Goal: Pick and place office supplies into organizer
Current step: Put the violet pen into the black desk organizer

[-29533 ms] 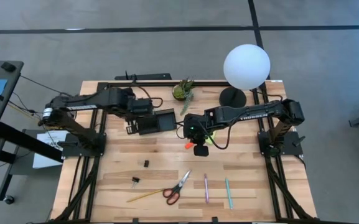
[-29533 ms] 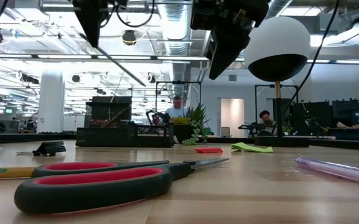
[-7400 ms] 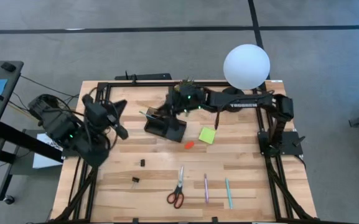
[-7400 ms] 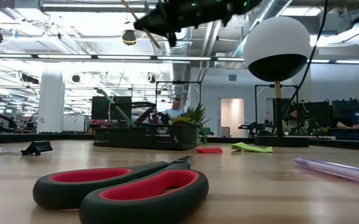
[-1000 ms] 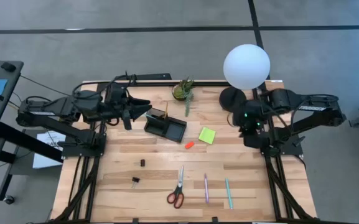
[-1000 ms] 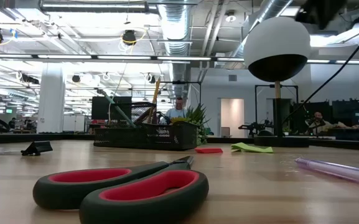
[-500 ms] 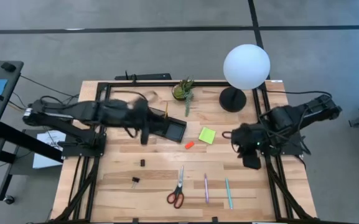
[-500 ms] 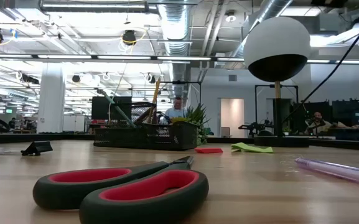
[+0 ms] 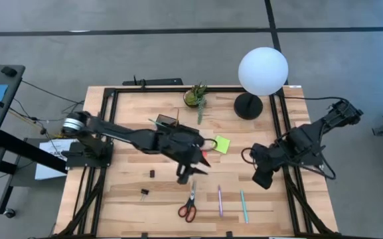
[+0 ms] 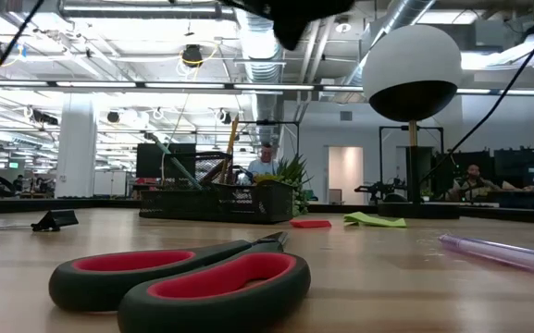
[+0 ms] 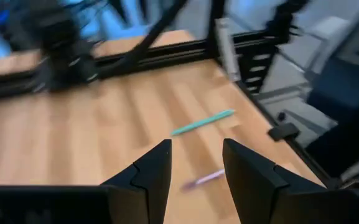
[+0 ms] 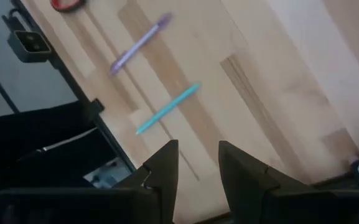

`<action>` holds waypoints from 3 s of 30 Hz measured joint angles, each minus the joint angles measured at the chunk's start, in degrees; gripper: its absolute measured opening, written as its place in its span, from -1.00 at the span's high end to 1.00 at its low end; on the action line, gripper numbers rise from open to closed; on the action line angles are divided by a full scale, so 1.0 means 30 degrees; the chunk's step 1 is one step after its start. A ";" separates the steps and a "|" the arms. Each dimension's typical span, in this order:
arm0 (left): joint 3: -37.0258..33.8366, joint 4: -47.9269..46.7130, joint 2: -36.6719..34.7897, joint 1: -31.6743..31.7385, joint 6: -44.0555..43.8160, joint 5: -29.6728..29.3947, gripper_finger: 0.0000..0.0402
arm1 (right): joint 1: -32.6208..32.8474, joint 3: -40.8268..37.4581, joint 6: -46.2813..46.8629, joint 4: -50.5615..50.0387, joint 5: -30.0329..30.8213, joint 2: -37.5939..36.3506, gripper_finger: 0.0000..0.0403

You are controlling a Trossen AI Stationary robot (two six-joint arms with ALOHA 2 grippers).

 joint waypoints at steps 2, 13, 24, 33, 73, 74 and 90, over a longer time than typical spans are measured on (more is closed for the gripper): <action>0.0598 0.0714 0.1216 -0.0002 0.1024 0.1234 0.31 | 0.0231 -0.0020 0.0461 -0.0151 0.0003 0.0000 0.47; 0.7178 -0.0350 0.8895 -0.0221 0.5788 0.3113 0.31 | -0.0299 -0.0020 -0.0125 -0.0612 0.0258 0.0131 0.47; 1.2572 -0.6892 1.3486 -0.0457 0.7847 0.4373 0.31 | -0.0341 -0.0005 -0.0102 -0.3532 0.0146 0.0118 0.47; 1.2603 -0.7815 1.3870 -0.0520 0.7886 0.3731 0.31 | -0.0326 0.0018 -0.0174 -0.5987 -0.0056 -0.0169 0.47; 1.2705 -1.1023 1.4357 0.0865 -0.5582 -0.0753 0.93 | 0.4380 0.0162 0.3927 -0.3022 0.0366 -0.0284 0.47; 1.2719 -1.1074 1.4351 0.0865 -0.5571 -0.0796 0.93 | 0.4663 0.0155 0.2920 -0.1848 0.1343 -0.0284 0.47; 1.6355 -1.6101 1.4649 0.0988 -0.3466 -0.2349 0.94 | 0.9769 -0.9331 0.6951 1.1231 1.4392 -0.0167 0.47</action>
